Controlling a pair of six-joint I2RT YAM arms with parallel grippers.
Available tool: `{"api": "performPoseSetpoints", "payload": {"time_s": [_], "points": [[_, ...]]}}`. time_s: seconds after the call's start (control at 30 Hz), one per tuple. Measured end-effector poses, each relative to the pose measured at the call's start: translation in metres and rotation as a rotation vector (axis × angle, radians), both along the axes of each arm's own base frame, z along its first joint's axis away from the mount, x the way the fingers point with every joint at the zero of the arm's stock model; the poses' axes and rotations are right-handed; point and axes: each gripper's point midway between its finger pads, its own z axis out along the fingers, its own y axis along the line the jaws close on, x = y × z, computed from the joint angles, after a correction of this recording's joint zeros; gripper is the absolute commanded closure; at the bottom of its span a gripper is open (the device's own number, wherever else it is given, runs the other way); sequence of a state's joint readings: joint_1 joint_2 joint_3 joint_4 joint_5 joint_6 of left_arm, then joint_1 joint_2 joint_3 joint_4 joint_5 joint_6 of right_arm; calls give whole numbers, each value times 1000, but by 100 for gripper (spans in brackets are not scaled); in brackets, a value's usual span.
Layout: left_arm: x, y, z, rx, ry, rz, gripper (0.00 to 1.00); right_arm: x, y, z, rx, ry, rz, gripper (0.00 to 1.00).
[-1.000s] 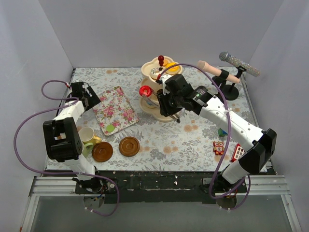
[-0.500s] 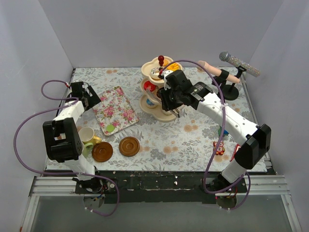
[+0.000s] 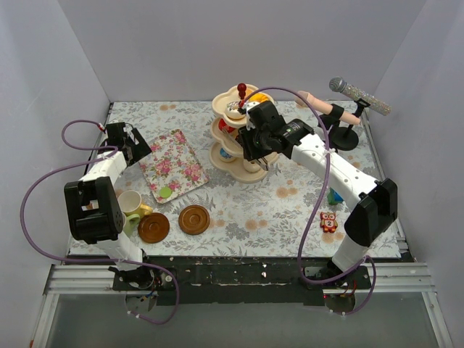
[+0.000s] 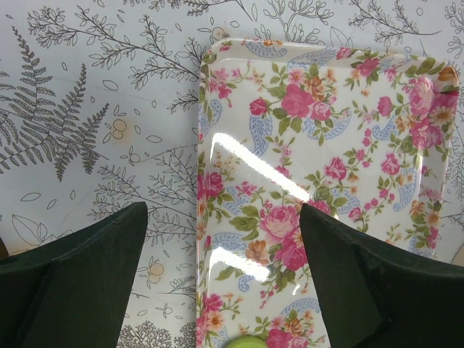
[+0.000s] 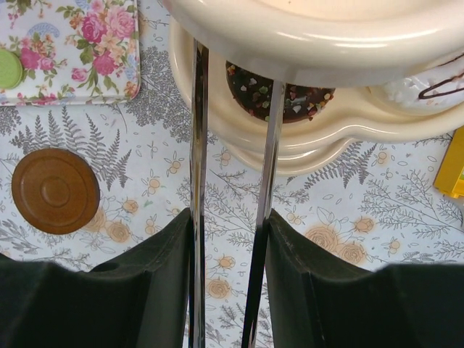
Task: Serve the afternoon tea
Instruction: Place the desert on the desert table.
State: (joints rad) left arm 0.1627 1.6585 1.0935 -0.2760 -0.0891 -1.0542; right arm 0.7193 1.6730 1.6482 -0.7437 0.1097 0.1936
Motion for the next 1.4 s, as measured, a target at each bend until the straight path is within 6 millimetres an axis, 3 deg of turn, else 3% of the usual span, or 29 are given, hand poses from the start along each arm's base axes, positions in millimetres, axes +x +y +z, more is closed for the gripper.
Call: {"api": "performPoseSetpoints", "payload": {"time_s": [0.2,0.5,0.73,1.4], "points": [[0,0,0,0,0,-1,13,7,2,-11,-24,4,-1,80],[0,0,0,0,0,-1,11,9,3,-6,-20,-10,-6,57],[0,0,0,0,0,-1,11,10,3,-3,-19,-17,-5,48],[0,-1,0,-3,-1,-3,10,12,3,-1,-28,-32,14,43]]}}
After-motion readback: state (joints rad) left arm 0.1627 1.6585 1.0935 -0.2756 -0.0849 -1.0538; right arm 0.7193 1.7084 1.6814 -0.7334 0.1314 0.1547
